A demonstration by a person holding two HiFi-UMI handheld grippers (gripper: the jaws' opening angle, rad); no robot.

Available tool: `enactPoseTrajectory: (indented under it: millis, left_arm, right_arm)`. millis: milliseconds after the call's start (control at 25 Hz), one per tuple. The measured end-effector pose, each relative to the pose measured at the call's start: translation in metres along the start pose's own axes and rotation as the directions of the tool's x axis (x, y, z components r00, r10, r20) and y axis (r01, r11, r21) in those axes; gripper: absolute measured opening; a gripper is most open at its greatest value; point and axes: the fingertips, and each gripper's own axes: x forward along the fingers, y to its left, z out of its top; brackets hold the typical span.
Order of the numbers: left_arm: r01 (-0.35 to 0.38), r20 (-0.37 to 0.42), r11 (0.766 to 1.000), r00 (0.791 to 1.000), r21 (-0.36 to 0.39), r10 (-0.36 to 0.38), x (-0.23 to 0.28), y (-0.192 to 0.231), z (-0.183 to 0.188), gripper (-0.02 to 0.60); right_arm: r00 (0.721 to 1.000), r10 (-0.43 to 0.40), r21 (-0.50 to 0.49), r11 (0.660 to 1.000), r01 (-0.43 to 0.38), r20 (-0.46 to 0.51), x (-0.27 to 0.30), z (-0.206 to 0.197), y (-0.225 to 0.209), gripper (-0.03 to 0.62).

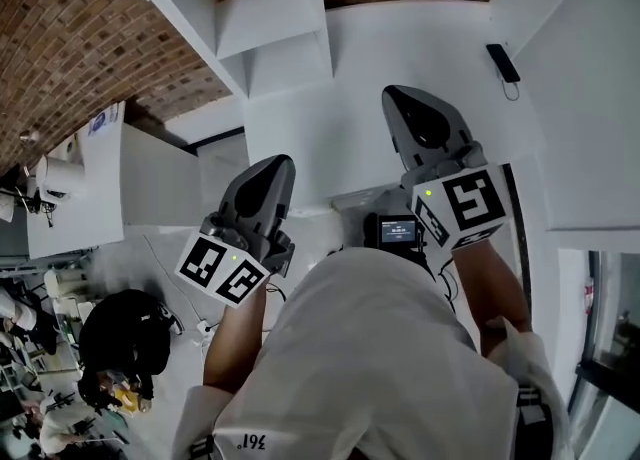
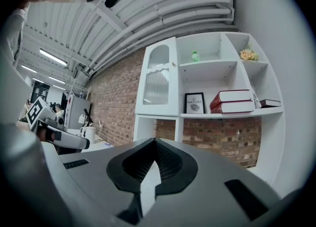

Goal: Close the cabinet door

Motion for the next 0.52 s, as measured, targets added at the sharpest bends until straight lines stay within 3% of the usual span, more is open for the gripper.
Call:
enactPoseTrajectory:
  millis: [520]
  left_arm:
    - [0.015, -0.029, 1.000, 0.999, 0.000, -0.015, 0.0041, -0.0031, -0.0088, 0.008]
  right_arm:
    - [1.000, 0.007, -0.030, 1.000, -0.008, -0.011, -0.0003, -0.0056, 0.0016, 0.026]
